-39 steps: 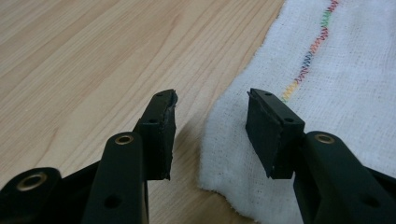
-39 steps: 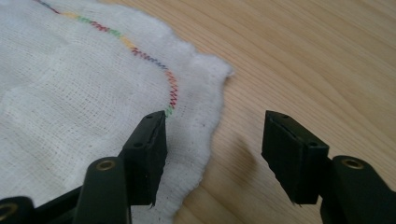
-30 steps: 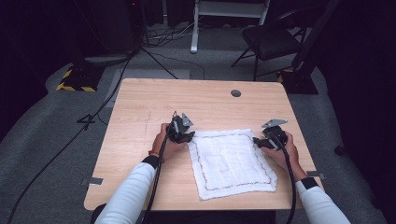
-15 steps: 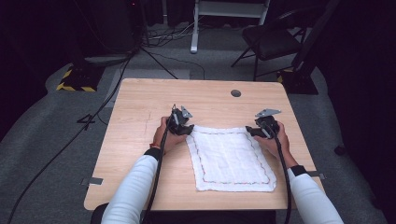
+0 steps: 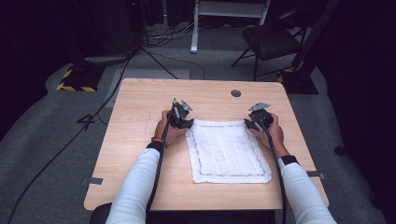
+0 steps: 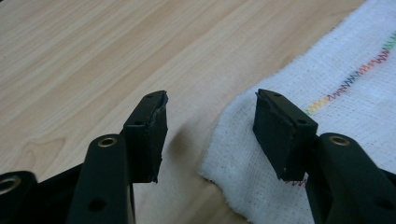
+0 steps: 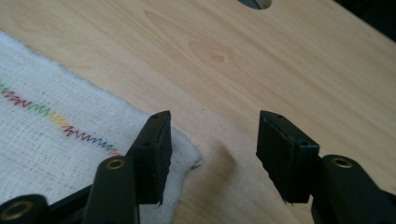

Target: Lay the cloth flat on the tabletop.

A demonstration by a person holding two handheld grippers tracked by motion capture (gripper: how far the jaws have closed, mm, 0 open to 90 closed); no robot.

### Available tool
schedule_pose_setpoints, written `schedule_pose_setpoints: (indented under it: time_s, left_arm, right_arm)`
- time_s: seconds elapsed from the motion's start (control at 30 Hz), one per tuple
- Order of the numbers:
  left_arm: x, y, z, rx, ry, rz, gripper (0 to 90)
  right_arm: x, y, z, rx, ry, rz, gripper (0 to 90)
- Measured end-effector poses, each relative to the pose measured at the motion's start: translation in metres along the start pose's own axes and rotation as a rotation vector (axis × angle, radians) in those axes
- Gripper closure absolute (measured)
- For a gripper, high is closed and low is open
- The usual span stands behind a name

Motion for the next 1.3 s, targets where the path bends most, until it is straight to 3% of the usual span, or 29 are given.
schedule_pose_setpoints:
  time_s: [0.03, 0.17, 0.23, 0.33, 0.4, 0.47, 0.57, 0.63, 0.67, 0.73, 0.77, 0.8, 0.83, 0.9, 0.93, 1.03, 1.13, 1.2, 1.3]
  left_arm:
    - [-0.004, 0.003, -0.005, 0.002, 0.008, -0.019, 43.3]
    - [-0.011, 0.006, -0.014, -0.010, 0.045, -0.062, 41.8]
    - [-0.013, 0.007, -0.017, 0.002, 0.058, -0.078, 39.6]
    - [-0.013, 0.007, -0.019, 0.024, 0.065, -0.085, 35.3]
    - [0.000, -0.003, -0.023, 0.044, 0.009, -0.014, 32.0]
    - [0.006, -0.007, -0.023, 0.037, -0.010, 0.007, 31.4]
    - [0.027, -0.022, -0.018, -0.003, -0.048, 0.069, 30.1]
    - [0.044, -0.041, -0.004, -0.031, -0.056, 0.143, 28.7]
    - [0.048, -0.048, 0.002, -0.039, -0.052, 0.161, 28.7]
    - [0.052, -0.055, 0.009, -0.053, -0.046, 0.180, 28.4]
    - [0.056, -0.062, 0.015, -0.063, -0.040, 0.196, 28.1]
    - [0.064, -0.076, 0.028, -0.071, -0.042, 0.236, 27.9]
    - [0.064, -0.076, 0.028, -0.071, -0.042, 0.236, 27.7]
    - [0.071, -0.088, 0.039, -0.100, -0.027, 0.253, 26.6]
    - [0.075, -0.093, 0.044, -0.104, -0.027, 0.259, 26.6]
    - [0.083, -0.112, 0.060, -0.114, -0.005, 0.313, 24.8]
    - [0.084, -0.124, 0.073, -0.145, 0.025, 0.323, 24.3]
    - [0.086, -0.127, 0.077, -0.143, 0.013, 0.311, 25.4]
    - [0.089, -0.127, 0.080, -0.153, 0.017, 0.303, 25.5]
  right_arm:
    - [-0.005, -0.004, -0.003, -0.038, 0.021, 0.001, 46.5]
    - [-0.012, -0.014, -0.007, -0.079, 0.047, 0.023, 44.5]
    - [-0.014, -0.016, -0.009, -0.076, 0.055, 0.048, 43.9]
    - [-0.014, -0.017, -0.010, -0.076, 0.054, 0.047, 43.2]
    - [-0.008, -0.018, -0.010, -0.104, 0.020, 0.023, 43.2]
    - [0.000, -0.019, -0.008, -0.120, 0.000, -0.018, 41.9]
    - [0.013, -0.019, -0.005, -0.125, -0.035, -0.056, 42.4]
    - [0.035, -0.013, 0.005, -0.105, -0.061, -0.118, 41.7]
    - [0.046, -0.009, 0.011, -0.092, -0.073, -0.149, 41.6]
    - [0.053, -0.006, 0.017, -0.079, -0.073, -0.166, 41.2]
    - [0.068, 0.002, 0.030, -0.054, -0.080, -0.214, 40.3]
    - [0.075, 0.006, 0.037, -0.040, -0.077, -0.231, 39.9]
    - [0.075, 0.006, 0.037, -0.040, -0.077, -0.231, 39.9]
    - [0.093, 0.017, 0.057, -0.009, -0.073, -0.277, 39.2]
    - [0.093, 0.017, 0.057, -0.009, -0.073, -0.277, 39.2]
    - [0.110, 0.029, 0.081, 0.025, -0.067, -0.281, 39.6]
    - [0.117, 0.034, 0.094, 0.023, -0.057, -0.298, 38.8]
    - [0.120, 0.037, 0.102, 0.050, -0.040, -0.290, 38.4]
    - [0.123, 0.040, 0.109, 0.039, -0.034, -0.302, 38.4]
Point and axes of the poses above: each handheld gripper's, and its own axes: x roughly backward along the jaws, z roughly out of its underside, y roughly to its left, the point moved 8 cm from there along -x, roughly forward along the jaws, and after that the axes turned 2 degrees about z, right-handed, at the moved point
